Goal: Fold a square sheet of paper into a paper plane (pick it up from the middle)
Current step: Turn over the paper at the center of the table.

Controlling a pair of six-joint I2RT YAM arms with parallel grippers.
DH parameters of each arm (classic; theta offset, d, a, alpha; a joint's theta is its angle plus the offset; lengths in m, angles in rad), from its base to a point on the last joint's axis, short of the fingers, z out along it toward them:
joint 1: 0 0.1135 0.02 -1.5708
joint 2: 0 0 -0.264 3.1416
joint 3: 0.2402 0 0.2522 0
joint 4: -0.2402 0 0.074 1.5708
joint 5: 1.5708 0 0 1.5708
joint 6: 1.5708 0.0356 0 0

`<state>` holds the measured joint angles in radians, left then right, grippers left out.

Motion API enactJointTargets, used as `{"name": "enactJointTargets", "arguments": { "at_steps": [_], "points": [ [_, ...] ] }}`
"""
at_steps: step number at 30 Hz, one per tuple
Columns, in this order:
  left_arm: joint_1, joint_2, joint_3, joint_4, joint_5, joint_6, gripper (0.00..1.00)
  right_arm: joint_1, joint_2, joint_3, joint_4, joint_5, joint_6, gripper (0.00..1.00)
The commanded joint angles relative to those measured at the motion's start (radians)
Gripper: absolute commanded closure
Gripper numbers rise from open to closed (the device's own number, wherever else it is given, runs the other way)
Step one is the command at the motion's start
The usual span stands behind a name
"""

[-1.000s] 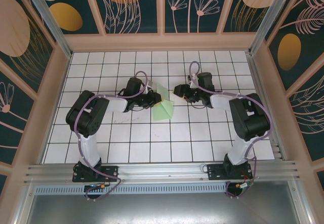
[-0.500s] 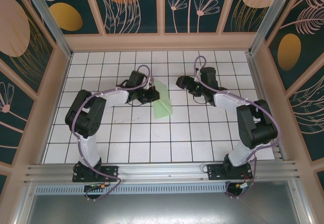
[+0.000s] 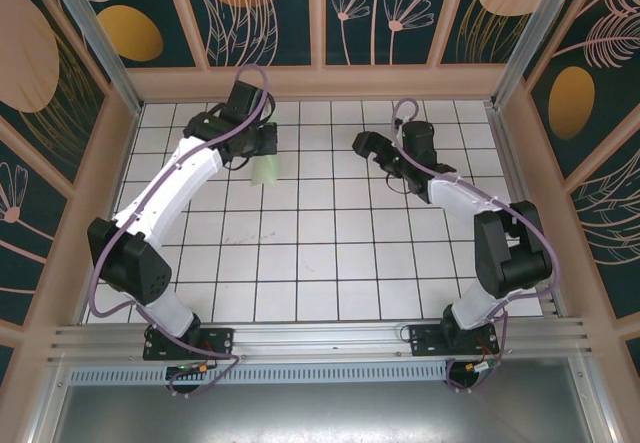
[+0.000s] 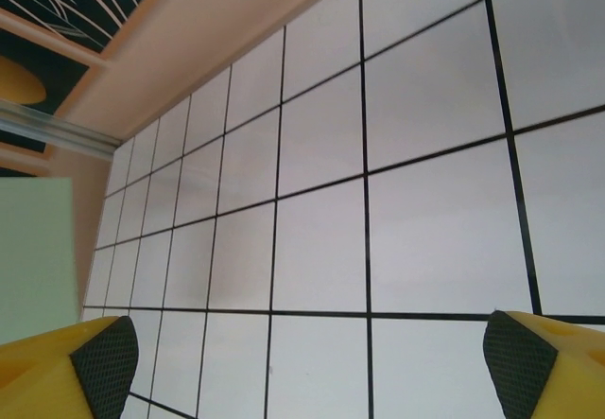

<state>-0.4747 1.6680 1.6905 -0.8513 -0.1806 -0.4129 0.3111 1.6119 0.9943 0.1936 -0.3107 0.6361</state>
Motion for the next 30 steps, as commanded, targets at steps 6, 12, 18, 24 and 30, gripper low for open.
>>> {"name": "enactJointTargets", "arguments": {
  "at_steps": [6, 12, 18, 24, 30],
  "points": [
    [-0.029, 0.136, -0.020, -0.208, -0.519, 0.010, 0.99, 0.008, -0.103, -0.063, -0.098, 0.043, 0.033, 0.04],
    [-0.040, 0.226, -0.136, -0.106, -0.571, -0.020, 0.99, 0.007, -0.120, -0.080, -0.161, 0.085, 0.020, 0.04],
    [-0.071, 0.339, -0.159, -0.065, -0.606, -0.033, 0.98, 0.007, -0.105, -0.075, -0.183, 0.112, 0.050, 0.05],
    [-0.113, 0.385, -0.197, 0.054, -0.499, -0.020, 0.96, 0.009, -0.085, -0.049, -0.217, 0.151, 0.085, 0.06],
    [-0.133, 0.388, -0.234, 0.146, -0.351, -0.020, 0.90, 0.016, -0.063, -0.031, -0.259, 0.170, 0.106, 0.07]
  ]
}}
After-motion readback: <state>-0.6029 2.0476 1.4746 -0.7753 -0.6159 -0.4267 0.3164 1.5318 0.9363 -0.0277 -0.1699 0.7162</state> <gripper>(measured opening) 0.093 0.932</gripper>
